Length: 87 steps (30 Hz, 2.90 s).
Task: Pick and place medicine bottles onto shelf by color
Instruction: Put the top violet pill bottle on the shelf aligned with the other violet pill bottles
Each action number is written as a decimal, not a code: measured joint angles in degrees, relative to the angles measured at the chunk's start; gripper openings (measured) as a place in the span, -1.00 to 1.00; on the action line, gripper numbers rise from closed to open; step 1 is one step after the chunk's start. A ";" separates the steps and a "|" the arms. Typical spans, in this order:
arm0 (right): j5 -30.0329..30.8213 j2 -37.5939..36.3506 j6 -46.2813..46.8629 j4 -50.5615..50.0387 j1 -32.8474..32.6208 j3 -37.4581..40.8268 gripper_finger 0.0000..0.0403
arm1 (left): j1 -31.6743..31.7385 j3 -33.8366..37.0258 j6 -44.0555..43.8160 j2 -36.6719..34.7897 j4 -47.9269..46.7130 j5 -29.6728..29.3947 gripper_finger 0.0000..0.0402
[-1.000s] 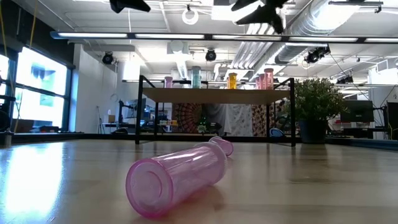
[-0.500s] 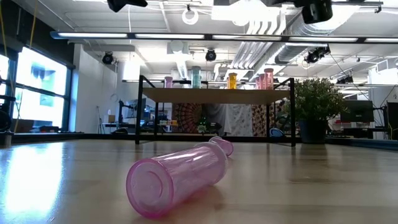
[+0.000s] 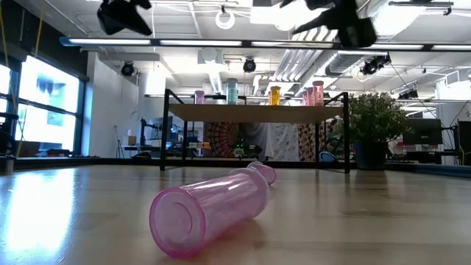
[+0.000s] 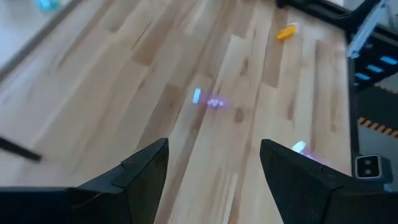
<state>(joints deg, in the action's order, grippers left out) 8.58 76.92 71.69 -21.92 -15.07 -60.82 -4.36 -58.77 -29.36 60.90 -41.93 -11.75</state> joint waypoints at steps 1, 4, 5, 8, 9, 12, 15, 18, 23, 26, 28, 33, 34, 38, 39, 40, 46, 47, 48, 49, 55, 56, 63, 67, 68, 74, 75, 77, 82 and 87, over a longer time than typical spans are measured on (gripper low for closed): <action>0.00 1.09 -1.24 2.33 0.00 0.00 -0.22 | -1.07 0.70 -1.52 0.00 -0.07 -1.20 0.22; -0.02 4.15 -4.67 9.29 0.23 0.02 -0.22 | -3.73 2.62 -6.60 0.00 -0.23 -4.70 0.22; -0.02 4.83 -5.46 11.03 0.42 0.02 -0.22 | -4.44 3.06 -8.25 0.00 -0.26 -5.25 0.22; 0.28 6.66 -8.17 14.99 1.57 0.02 -0.22 | -6.54 4.10 -11.71 0.00 -0.22 -5.61 0.22; 0.37 7.11 -9.30 15.59 2.12 0.02 -0.22 | -7.22 4.45 -12.82 0.00 -0.01 -5.66 0.22; -0.23 7.96 -11.73 18.47 3.67 0.02 -0.22 | -9.38 5.48 -16.44 0.00 0.13 -6.25 0.22; -2.01 7.94 -13.80 20.66 5.02 -0.44 -0.22 | -11.54 6.22 -18.69 0.00 -0.04 -7.07 0.22; -3.72 7.98 -16.82 18.95 5.86 -3.76 -0.22 | -12.95 6.35 -19.48 -0.02 -0.24 -7.41 0.22; -3.66 8.65 -24.29 8.32 7.15 -12.71 -0.22 | -13.76 6.35 -20.00 -0.02 -0.22 -8.21 0.22; -1.19 9.83 -24.61 -4.04 8.16 -17.23 -0.22 | -13.75 6.35 -19.98 -0.02 -0.23 -8.49 0.22; -1.11 11.28 -23.83 -9.31 8.85 -18.78 -0.22 | -13.67 6.35 -19.53 0.00 -0.23 -8.51 0.22; -2.20 15.28 -21.65 -13.27 9.18 -18.88 -0.22 | -13.53 6.35 -19.06 -0.02 -0.21 -8.64 0.22; -2.31 16.18 -21.22 -14.01 9.18 -18.88 -0.22 | -13.53 6.35 -19.06 -0.02 -0.20 -8.65 0.22; -3.53 19.73 -20.51 -13.95 9.17 -18.88 -0.18 | -13.53 6.35 -18.89 -0.02 -0.22 -8.63 0.22; -3.87 20.63 -20.50 -13.91 9.16 -18.88 -0.15 | -13.53 6.35 -18.60 0.00 -0.22 -8.62 0.22; -4.10 21.57 -20.38 -13.89 9.16 -18.88 -0.13 | -13.53 6.35 -18.44 -0.02 -0.22 -8.63 0.22; -4.39 26.14 -14.79 -14.03 9.08 -18.88 0.06 | -13.53 6.35 -17.39 -0.02 -0.24 -8.49 0.22; -4.57 26.92 -13.71 -14.38 9.05 -18.88 0.07 | -13.53 6.35 -17.38 -0.02 -0.24 -8.45 0.22; -4.62 27.60 -12.50 -14.59 9.05 -18.88 0.08 | -13.53 6.35 -17.38 -0.02 -0.24 -8.44 0.22; -4.75 28.32 -11.12 -15.29 9.05 -18.88 0.09 | -13.53 6.35 -17.38 -0.02 -0.25 -8.43 0.22; -5.95 32.19 -7.40 -16.95 9.07 -18.88 0.09 | -13.53 6.35 -17.38 -0.02 -0.25 -8.39 0.22; -6.01 32.76 -7.32 -16.81 9.07 -18.88 0.09 | -13.53 6.35 -17.38 -0.02 -0.24 -8.39 0.22; -5.57 35.45 -7.15 -16.39 9.14 -18.88 0.09 | -13.53 6.35 -17.38 -0.02 -0.24 -8.39 0.22; -5.33 36.72 -7.17 -14.74 9.46 -18.88 0.09 | -13.53 6.35 -17.38 -0.02 -0.22 -8.38 0.22; -5.31 37.12 -7.15 -14.53 9.53 -18.88 0.09 | -13.53 6.35 -17.38 -0.02 -0.24 -8.39 0.22; -5.26 38.52 -7.13 -12.61 9.60 -18.86 0.09 | -13.53 6.33 -17.38 -0.02 -0.24 -8.37 0.22; -5.20 38.62 -7.13 -12.58 9.60 -18.86 0.09 | -13.53 6.33 -17.38 -0.02 -0.22 -8.37 0.22; -4.76 38.71 -7.15 -12.78 9.80 -18.86 0.09 | -13.53 6.33 -17.01 -0.02 -0.22 -8.35 0.22; -4.59 38.71 -7.15 -13.00 10.60 -18.86 0.09 | -13.51 6.33 -16.94 -0.02 -0.22 -8.17 0.22; -4.62 39.41 -7.25 -13.31 10.67 -18.86 0.09 | -13.51 6.33 -16.92 -0.02 -0.22 -8.15 0.22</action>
<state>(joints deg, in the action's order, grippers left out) 3.96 116.33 64.44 -35.23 -4.40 -79.68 -17.87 -52.45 -46.28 60.88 -42.15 -19.90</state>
